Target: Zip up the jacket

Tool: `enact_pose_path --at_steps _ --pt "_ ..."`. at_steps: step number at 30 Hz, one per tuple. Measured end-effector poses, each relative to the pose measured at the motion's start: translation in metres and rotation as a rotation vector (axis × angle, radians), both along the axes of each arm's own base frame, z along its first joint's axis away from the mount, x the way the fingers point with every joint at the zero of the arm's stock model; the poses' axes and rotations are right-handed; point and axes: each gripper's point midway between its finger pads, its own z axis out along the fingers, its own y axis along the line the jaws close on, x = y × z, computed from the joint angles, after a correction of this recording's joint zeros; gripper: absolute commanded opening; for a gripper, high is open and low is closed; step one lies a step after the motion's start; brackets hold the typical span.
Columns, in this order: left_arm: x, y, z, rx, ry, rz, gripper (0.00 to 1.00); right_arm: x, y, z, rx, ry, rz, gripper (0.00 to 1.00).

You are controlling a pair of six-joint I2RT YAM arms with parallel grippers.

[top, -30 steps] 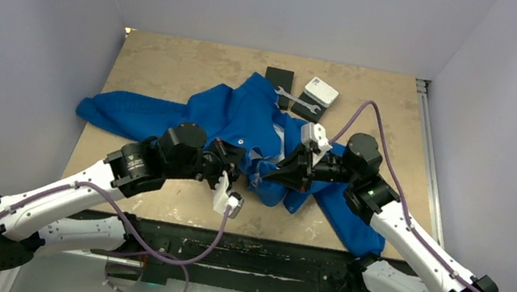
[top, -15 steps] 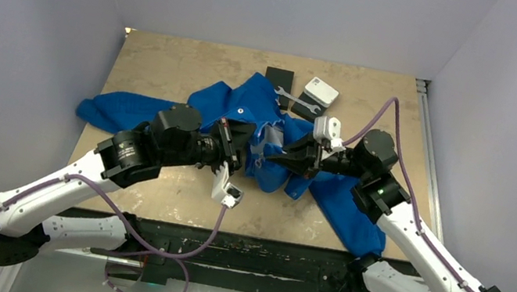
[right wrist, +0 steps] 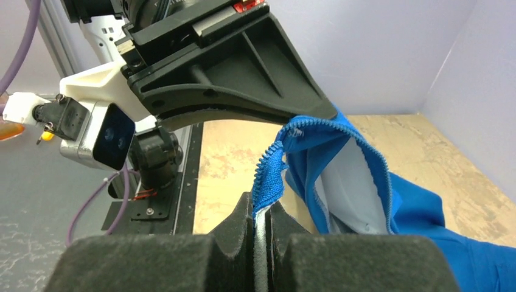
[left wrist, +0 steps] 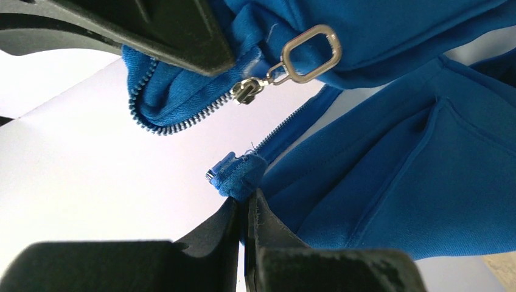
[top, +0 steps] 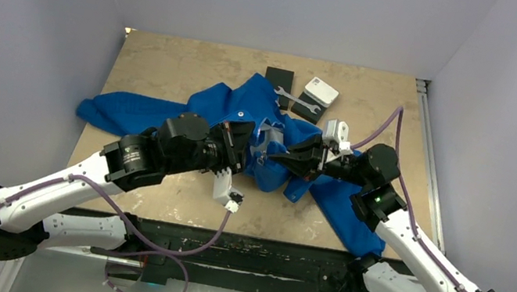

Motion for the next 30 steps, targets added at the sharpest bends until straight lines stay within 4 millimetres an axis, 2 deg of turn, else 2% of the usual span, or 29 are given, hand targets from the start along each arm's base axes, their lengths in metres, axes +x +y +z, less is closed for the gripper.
enact_pose_path --at_steps 3,9,14,17,20,30 --pt "0.001 -0.002 0.001 -0.008 -0.015 0.003 0.0 -0.002 0.0 -0.003 0.004 0.01 0.008 0.0" --pt "0.002 -0.003 -0.008 -0.02 0.017 0.016 0.0 0.0 0.002 0.005 0.036 -0.002 0.014 0.0" --pt "-0.001 -0.003 -0.013 -0.131 0.206 0.093 0.0 0.003 0.005 0.006 0.046 0.008 0.018 0.0" --pt "0.003 -0.005 -0.003 -0.229 0.321 0.163 0.0 0.002 0.004 0.003 0.036 0.016 0.017 0.0" --pt "0.001 -0.001 -0.003 -0.293 0.4 0.208 0.0 0.0 0.004 0.0 0.024 0.025 0.025 0.0" --pt "-0.015 0.006 -0.024 -0.283 0.546 0.228 0.0 -0.002 0.006 -0.014 -0.012 0.125 0.08 0.0"
